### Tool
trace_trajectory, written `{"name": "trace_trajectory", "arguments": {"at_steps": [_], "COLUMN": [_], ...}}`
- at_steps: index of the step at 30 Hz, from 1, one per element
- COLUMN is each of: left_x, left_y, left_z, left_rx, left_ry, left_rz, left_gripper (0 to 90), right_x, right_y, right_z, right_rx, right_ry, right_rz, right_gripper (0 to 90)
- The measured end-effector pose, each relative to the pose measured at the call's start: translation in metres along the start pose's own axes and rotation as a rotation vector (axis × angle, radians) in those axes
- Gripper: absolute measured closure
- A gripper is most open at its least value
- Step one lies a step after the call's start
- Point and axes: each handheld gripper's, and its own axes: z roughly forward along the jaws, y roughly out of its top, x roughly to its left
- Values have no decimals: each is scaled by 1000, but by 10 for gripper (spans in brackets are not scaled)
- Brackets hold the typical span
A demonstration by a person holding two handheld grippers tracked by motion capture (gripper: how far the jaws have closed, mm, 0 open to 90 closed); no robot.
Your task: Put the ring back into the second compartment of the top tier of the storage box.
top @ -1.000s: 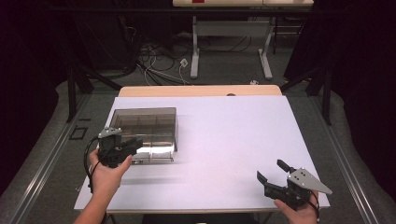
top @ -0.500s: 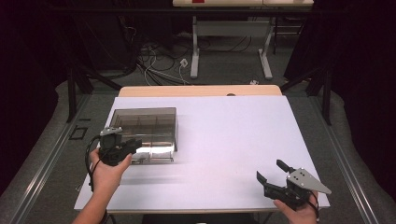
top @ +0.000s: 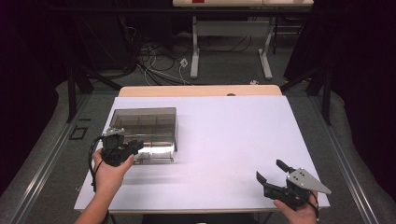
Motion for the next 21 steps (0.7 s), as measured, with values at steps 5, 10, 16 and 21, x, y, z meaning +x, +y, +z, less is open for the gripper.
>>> {"name": "trace_trajectory", "arguments": {"at_steps": [5,10,16,21], "left_x": [-1,-2,-2,-2], "left_y": [0,0,-1,-2], "left_z": [1,2,2,3], "left_rx": [7,3,2,-1], "left_ry": [3,5,6,2], "left_rz": [8,10,11,14], "left_gripper": [695,692,686,681], "right_x": [0,0,0,0], "right_y": [0,0,0,0], "right_z": [1,1,1,1], "right_rx": [1,0,-1,0], "right_ry": [1,3,3,6], "right_rz": [-2,-2,-2,-4], "right_gripper": [163,163,163,163]}}
